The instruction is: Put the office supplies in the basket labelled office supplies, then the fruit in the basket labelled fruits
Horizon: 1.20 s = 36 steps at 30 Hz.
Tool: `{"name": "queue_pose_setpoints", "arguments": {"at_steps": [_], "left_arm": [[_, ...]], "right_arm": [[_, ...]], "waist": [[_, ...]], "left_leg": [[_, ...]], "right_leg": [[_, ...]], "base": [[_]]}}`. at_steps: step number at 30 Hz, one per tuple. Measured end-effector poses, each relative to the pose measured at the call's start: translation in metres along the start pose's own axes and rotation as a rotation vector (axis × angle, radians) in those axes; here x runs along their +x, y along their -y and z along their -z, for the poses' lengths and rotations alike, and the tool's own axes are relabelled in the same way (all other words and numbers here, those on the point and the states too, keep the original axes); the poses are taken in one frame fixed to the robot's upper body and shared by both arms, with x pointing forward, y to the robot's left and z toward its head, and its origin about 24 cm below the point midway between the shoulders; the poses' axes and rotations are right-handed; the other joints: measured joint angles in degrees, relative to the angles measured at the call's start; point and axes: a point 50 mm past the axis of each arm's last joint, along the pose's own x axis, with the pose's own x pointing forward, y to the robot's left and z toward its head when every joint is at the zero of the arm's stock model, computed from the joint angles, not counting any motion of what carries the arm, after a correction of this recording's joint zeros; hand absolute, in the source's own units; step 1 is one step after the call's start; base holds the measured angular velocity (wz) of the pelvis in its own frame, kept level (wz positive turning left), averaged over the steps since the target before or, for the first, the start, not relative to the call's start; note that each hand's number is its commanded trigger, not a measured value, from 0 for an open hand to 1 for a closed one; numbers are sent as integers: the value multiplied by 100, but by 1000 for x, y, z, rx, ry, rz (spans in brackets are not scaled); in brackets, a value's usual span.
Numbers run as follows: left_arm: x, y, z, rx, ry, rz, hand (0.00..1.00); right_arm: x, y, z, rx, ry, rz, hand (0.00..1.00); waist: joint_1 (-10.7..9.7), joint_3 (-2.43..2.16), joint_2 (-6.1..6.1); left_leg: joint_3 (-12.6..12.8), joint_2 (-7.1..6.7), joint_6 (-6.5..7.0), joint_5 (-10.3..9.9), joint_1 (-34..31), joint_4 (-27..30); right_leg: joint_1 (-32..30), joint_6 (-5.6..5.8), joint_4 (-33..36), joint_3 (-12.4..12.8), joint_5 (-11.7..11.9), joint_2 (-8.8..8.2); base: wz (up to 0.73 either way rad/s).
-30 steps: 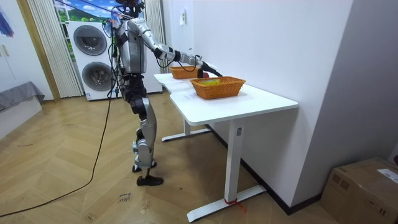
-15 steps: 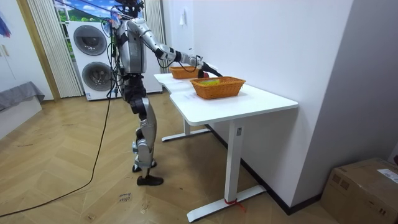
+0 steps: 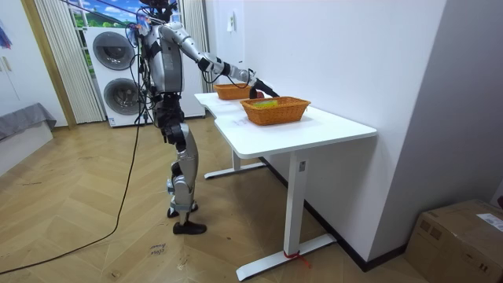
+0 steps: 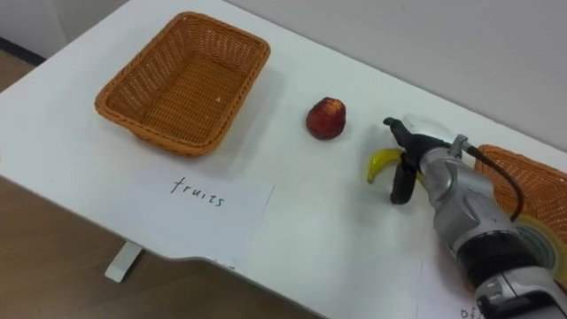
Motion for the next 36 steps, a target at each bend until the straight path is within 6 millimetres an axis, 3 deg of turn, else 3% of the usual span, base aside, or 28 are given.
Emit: {"name": "queue_pose_setpoints", "arguments": {"at_steps": [10,31,32,33,34,35,36], "left_arm": [[2,-4,-17,-11,45,-10,0],[3,-8,-17,-10,50,-21,0],[3,-8,-18,-10,51,-21,0],[3,-8,-18,-10,51,-21,0],[3,-8,-18,-10,51,-21,0],[3,-8,-18,-10,51,-21,0],[3,-8,-17,-10,51,-21,0]], "right_arm": [[1,6,9,14,-22,-58,0],[0,3,21,31,-55,-149,0],[-1,2,21,31,-55,-152,5],[-1,2,21,31,-55,-153,53],[-1,2,21,31,-56,-155,57],[-1,1,21,31,-56,-159,83],[-1,1,21,31,-56,-160,100]], "waist": [[128,10,13],[230,1,-58],[230,0,-65],[230,-1,-68],[230,-2,-73],[232,-2,-76],[228,-2,-76]], "left_leg": [[-28,-18,-4,33,-56,0],[-88,-36,-5,44,-58,-1],[-90,-36,-5,44,-58,-1],[-91,-36,-5,44,-58,-1],[-92,-36,-5,44,-58,-1],[-99,-37,-5,44,-59,-1],[-119,-40,-5,45,-62,2]], "right_leg": [[-55,6,-1,-13,6,7],[-44,15,1,-49,12,-1],[-43,15,1,-50,12,-1],[-43,15,1,-51,12,-1],[-42,15,1,-53,12,-1],[-39,15,0,-58,12,-1],[-33,15,-2,-73,12,-2]], "base": [[0],[0],[0],[0],[0],[3],[7]]}}
